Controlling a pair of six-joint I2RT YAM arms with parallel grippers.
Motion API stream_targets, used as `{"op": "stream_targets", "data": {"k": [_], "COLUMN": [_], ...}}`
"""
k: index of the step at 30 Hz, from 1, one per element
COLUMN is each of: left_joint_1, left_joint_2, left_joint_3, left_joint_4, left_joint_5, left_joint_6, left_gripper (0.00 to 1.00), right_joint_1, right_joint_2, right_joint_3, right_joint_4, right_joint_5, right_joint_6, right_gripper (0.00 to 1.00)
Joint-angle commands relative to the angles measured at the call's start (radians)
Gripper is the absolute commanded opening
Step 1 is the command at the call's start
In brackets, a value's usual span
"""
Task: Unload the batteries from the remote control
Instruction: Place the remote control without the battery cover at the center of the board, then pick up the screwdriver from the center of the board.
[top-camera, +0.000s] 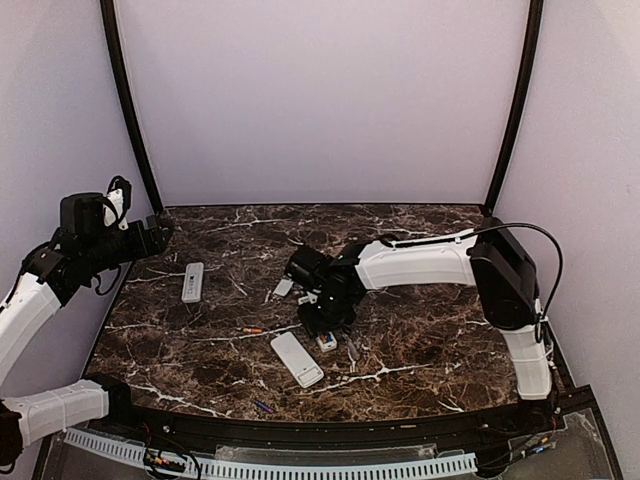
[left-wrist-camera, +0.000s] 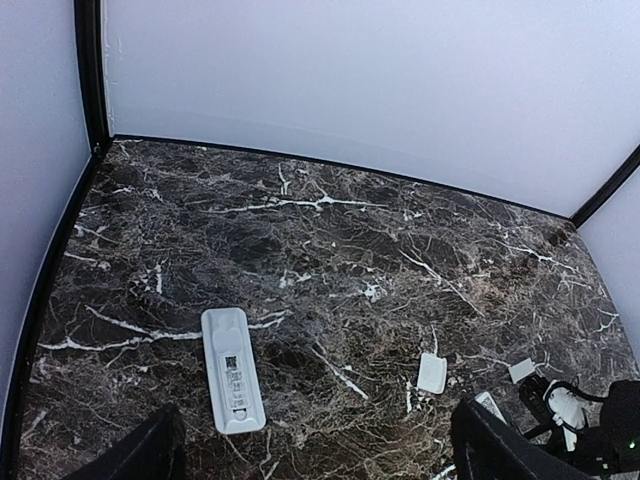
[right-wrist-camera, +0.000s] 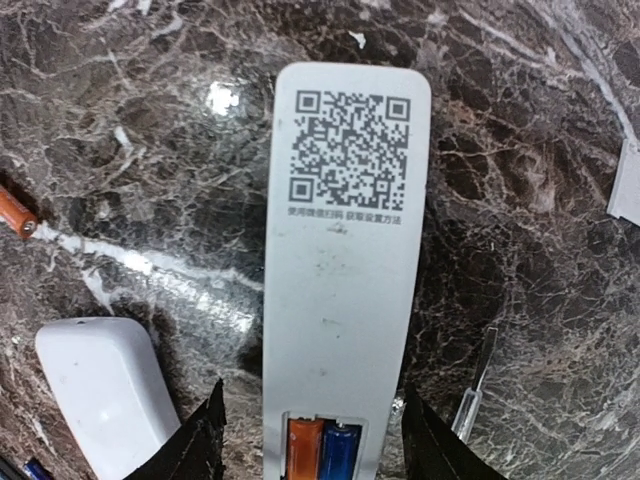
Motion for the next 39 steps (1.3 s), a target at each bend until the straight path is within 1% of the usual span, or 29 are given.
{"op": "stream_targets", "data": {"k": [1,5,8,11,14,15,17,18,22,24,28,33,39], "left_joint_1": [0.004,0.004,0.004,0.004,0.002,0.0,-0.025,-0.061,-0.202,-0.24,-0.263,-0.268,-0.272], "left_joint_2": [-0.014,0.004,0.022,0.035,0.07,0.084,0.142,0.15,0.167,0.169,0.15,0.135,0.128], "left_joint_3": [-0.013,-0.013,-0.012,-0.016,-0.025,-0.023,-0.018,-0.018,-0.017,-0.018,-0.04,-0.05,-0.046], "left_joint_4": [0.008,0.008,-0.001,-0.009,-0.005,-0.014,-0.029,-0.033,-0.045,-0.047,-0.033,-0.026,-0.039], "left_joint_5": [0.003,0.035,0.079,0.123,0.297,0.393,0.476,0.483,0.426,0.417,0.403,0.407,0.408], "left_joint_6": [0.016,0.016,0.004,-0.032,-0.092,-0.106,-0.152,-0.175,-0.234,-0.268,-0.314,-0.334,-0.329], "left_gripper": [0.91,0.91,0.9,0.89,0.88,0.86,0.82,0.82,0.82,0.82,0.82,0.82,0.82], "right_joint_1": [-0.003,-0.005,-0.006,-0.006,-0.009,-0.009,-0.01,-0.009,-0.006,-0.002,0.01,0.038,0.042], "right_joint_2": [-0.115,-0.219,-0.282,-0.345,-0.391,-0.402,-0.417,-0.414,-0.379,-0.362,-0.318,-0.255,-0.258], "right_joint_3": [0.029,-0.024,-0.097,-0.214,-0.319,-0.348,-0.394,-0.411,-0.416,-0.411,-0.384,-0.339,-0.365], "right_joint_4": [-0.002,0.01,0.002,0.03,0.055,0.063,0.078,0.083,0.1,0.114,0.124,0.089,0.074], "right_joint_5": [0.0,0.024,0.047,0.052,0.047,0.045,0.052,0.058,0.046,0.049,0.058,0.08,0.102], "right_joint_6": [-0.008,-0.008,0.026,0.066,0.102,0.11,0.128,0.137,0.138,0.137,0.146,0.163,0.191], "right_gripper": [0.6,0.68,0.69,0.69,0.69,0.69,0.69,0.69,0.65,0.64,0.59,0.51,0.45]}}
